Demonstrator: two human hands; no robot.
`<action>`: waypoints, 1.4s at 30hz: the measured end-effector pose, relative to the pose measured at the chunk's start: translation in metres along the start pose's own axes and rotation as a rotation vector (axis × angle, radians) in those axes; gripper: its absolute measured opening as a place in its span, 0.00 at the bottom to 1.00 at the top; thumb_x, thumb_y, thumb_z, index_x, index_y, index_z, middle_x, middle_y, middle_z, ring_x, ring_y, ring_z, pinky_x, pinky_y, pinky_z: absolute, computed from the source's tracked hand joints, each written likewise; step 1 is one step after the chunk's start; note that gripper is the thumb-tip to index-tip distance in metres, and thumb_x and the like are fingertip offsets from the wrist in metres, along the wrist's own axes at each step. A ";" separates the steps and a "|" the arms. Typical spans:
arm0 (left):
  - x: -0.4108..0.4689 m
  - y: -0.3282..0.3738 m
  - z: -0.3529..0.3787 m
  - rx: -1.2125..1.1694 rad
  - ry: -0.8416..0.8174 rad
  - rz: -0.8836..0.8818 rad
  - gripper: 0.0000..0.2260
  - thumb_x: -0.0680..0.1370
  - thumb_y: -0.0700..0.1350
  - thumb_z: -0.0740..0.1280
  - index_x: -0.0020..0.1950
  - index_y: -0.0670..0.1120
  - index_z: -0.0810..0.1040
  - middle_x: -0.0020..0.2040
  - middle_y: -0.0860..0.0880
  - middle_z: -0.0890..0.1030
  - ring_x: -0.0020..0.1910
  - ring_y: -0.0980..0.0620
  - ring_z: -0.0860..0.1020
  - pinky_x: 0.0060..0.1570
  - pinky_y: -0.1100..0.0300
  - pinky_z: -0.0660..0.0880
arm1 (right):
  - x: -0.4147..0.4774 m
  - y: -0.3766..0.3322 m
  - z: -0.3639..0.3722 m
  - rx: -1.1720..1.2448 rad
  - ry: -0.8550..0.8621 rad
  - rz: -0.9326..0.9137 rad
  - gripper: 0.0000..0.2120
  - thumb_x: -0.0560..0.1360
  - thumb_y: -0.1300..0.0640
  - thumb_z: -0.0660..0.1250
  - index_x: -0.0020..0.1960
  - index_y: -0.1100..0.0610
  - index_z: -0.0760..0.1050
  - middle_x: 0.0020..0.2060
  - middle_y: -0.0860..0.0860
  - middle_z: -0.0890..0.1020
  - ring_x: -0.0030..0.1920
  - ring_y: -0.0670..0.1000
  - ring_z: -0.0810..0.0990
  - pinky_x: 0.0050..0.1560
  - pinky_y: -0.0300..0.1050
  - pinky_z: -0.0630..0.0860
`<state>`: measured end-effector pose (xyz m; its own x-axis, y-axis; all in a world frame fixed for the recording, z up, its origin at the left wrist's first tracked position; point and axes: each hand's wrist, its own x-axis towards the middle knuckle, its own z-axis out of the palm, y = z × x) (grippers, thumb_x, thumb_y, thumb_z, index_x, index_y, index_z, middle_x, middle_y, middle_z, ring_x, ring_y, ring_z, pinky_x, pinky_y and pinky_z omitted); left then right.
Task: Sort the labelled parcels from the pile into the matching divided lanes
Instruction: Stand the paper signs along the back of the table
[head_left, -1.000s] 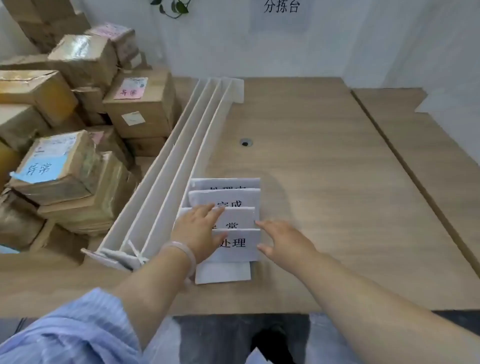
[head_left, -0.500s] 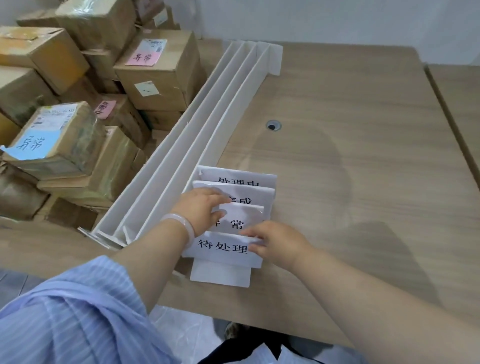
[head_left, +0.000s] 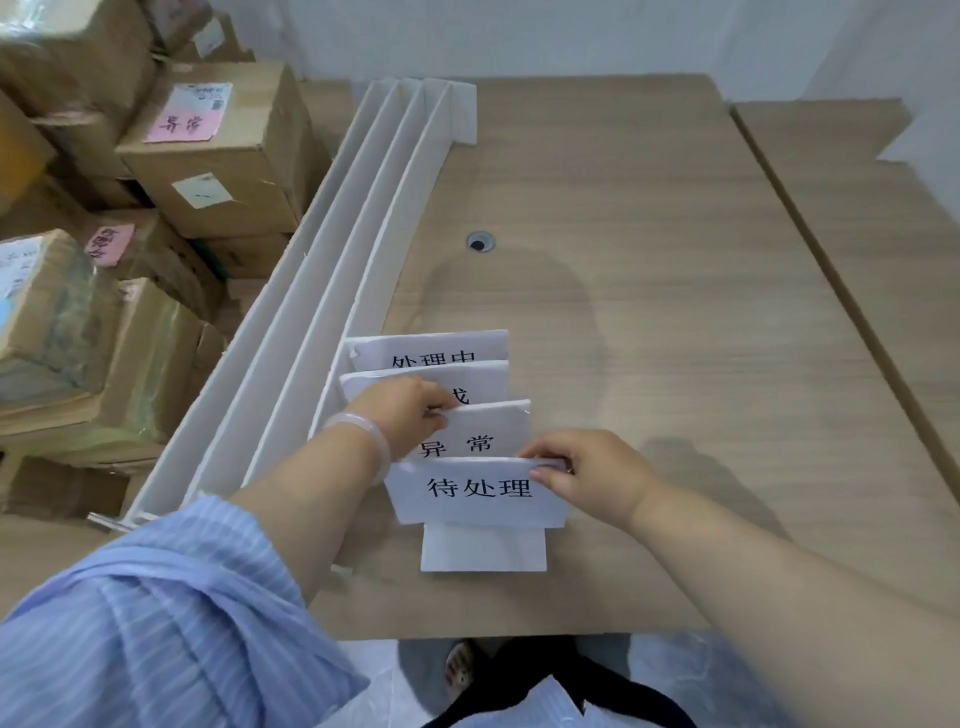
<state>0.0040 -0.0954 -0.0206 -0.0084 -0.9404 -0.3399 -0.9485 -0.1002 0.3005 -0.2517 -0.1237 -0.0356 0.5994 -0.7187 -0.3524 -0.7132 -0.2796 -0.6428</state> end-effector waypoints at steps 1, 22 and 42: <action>0.002 0.006 -0.001 -0.002 -0.008 0.009 0.14 0.81 0.46 0.65 0.65 0.52 0.78 0.62 0.52 0.81 0.61 0.50 0.77 0.61 0.59 0.70 | -0.006 0.006 -0.006 0.032 0.023 0.017 0.08 0.75 0.52 0.69 0.54 0.44 0.81 0.49 0.41 0.83 0.51 0.43 0.79 0.53 0.41 0.75; 0.118 0.251 -0.020 -0.017 0.078 0.055 0.13 0.79 0.44 0.67 0.63 0.53 0.80 0.59 0.52 0.81 0.59 0.49 0.78 0.59 0.58 0.72 | -0.116 0.231 -0.274 0.196 0.278 0.172 0.04 0.76 0.56 0.70 0.50 0.52 0.81 0.45 0.46 0.83 0.48 0.44 0.80 0.45 0.36 0.72; 0.353 0.293 -0.104 0.041 0.138 0.102 0.13 0.80 0.47 0.65 0.63 0.57 0.79 0.60 0.55 0.79 0.57 0.53 0.77 0.52 0.63 0.67 | 0.021 0.345 -0.484 0.238 0.588 0.324 0.04 0.78 0.57 0.67 0.52 0.52 0.78 0.47 0.48 0.81 0.48 0.47 0.77 0.42 0.32 0.70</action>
<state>-0.2437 -0.4902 0.0402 -0.0638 -0.9811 -0.1828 -0.9570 0.0083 0.2899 -0.6606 -0.5436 0.0648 0.0279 -0.9853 -0.1685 -0.6833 0.1043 -0.7226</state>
